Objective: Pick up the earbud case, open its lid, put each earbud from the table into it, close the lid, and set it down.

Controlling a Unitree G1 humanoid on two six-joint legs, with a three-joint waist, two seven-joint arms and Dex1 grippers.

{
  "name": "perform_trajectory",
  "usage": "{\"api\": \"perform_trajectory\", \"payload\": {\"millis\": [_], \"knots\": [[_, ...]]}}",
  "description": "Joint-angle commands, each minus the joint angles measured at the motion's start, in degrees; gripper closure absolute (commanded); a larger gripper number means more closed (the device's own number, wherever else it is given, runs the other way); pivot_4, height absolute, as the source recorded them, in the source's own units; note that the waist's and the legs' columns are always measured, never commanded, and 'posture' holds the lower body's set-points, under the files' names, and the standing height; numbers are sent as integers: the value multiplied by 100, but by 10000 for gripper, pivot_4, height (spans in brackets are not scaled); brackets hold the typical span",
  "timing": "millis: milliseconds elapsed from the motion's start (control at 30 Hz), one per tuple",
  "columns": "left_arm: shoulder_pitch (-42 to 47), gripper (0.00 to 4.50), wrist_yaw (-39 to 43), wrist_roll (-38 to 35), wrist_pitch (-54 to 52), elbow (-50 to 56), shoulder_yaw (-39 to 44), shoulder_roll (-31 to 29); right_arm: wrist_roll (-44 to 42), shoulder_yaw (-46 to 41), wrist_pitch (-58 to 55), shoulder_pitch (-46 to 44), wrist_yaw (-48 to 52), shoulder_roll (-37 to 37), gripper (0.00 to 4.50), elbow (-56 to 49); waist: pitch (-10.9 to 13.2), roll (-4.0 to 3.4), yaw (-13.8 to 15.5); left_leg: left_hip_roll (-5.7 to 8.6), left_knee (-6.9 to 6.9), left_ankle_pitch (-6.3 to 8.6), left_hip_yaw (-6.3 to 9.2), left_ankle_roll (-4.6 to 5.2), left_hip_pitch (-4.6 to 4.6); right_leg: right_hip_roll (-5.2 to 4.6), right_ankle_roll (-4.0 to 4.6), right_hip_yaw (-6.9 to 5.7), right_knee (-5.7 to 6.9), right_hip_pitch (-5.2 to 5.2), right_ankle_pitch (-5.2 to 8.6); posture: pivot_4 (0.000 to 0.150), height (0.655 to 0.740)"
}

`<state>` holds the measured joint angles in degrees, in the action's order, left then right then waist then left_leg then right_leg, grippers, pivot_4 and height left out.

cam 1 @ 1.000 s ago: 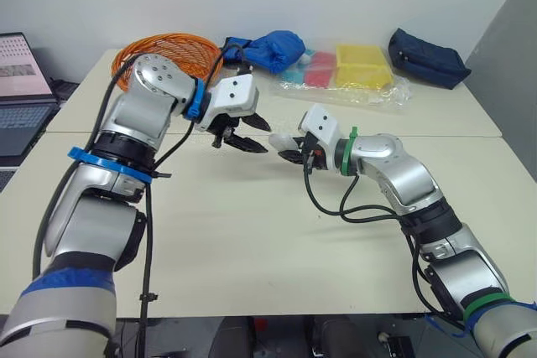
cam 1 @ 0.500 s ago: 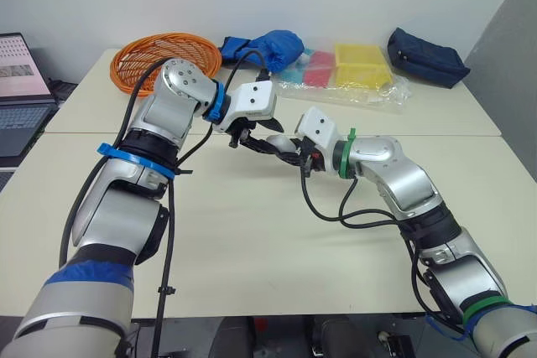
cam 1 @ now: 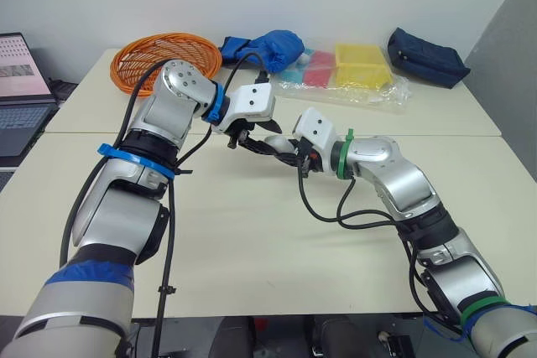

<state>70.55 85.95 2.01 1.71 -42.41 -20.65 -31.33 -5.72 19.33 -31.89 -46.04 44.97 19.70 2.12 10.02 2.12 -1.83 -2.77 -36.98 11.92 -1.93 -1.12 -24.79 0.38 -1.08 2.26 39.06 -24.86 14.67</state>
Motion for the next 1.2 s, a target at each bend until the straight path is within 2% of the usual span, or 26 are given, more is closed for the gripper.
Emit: {"api": "perform_trajectory", "payload": {"millis": [33, 100, 233, 800, 867, 900, 933, 1100, 1133, 1167, 1200], "knots": [[86, 22039, 60, -15, 45, 200, 152, -47, -21, -80, 24, -68, 32, -27, 36378, -242, 0, 0, 0, 0, 0, 0, 0, 0, 0, 0, 0, 0, 0, 0, 0, 1500, 7400], [83, 25701, 95, -24, 4, 217, 164, -48, -21, -82, 22, -77, 35, -28, 36378, -235, 0, 0, 0, 0, 0, 0, 0, 0, 0, 0, 0, 0, 0, 0, 0, 1500, 7400], [66, 37208, 117, -5, -18, 250, 179, -44, -17, -71, 12, -72, 38, -27, 36378, -239, 0, 0, 0, 0, 0, 0, 0, 0, 0, 0, 0, 0, 0, 0, 0, 1500, 7400], [-78, 37317, 35, -47, -143, 383, 281, -6, 32, -93, -127, -116, 17, 25, 36378, -166, 0, 0, 0, 0, -1, 0, 0, 0, 0, 0, 1, 0, 2, 0, -1, 1500, 7400], [-139, 37317, 75, -65, -154, 458, 277, -21, -3, -124, -123, -110, 71, 66, 29103, -176, 0, 0, 0, 0, -2, 0, 1, 0, 0, 0, 1, 0, 3, 0, -1, 1500, 7400], [-198, 37317, 77, -114, -233, 532, 312, -25, -45, -159, -132, -112, 120, 101, 27498, -205, 0, 0, 0, 0, -2, 0, 1, 0, 0, 0, 1, 0, 3, 0, -1, 1500, 7400], [-240, 37317, 75, -149, -295, 587, 340, -27, -74, -182, -138, -115, 153, 125, 23976, -225, 0, 0, 0, 0, -2, 0, 1, 0, 0, 0, 1, 0, 3, 0, -1, 1500, 7400], [-581, 37317, -43, -443, -938, 764, 667, -72, -434, -453, -402, 38, 621, 635, 7208, -817, 0, 0, 1, 0, -3, 0, 2, 0, 0, -1, 1, 0, 3, 1, -1, 1500, 7400], [-716, 37317, -50, -664, -1069, 857, 846, -38, -545, -532, -491, 93, 761, 826, 3769, -1016, 0, 0, 2, 0, -3, 0, 2, 0, 0, -1, 1, 0, 3, 0, -1, 1500, 7400], [-987, 37317, -428, -972, -1177, 971, 1224, 107, -746, -757, -548, 125, 887, 993, 135, -1279, 0, 0, 4, 0, -3, 0, 2, 0, 0, -1, 1, 0, 3, 1, -1, 1500, 7400], [-1192, 37317, -719, -1193, -1265, 1070, 1503, 213, -906, -919, -596, 147, 967, 1120, 135, -1476, 0, 0, 8, 0, -3, 0, 5, 0, 0, -2, 1, 0, 2, 1, -1, 1500, 7400]]}}
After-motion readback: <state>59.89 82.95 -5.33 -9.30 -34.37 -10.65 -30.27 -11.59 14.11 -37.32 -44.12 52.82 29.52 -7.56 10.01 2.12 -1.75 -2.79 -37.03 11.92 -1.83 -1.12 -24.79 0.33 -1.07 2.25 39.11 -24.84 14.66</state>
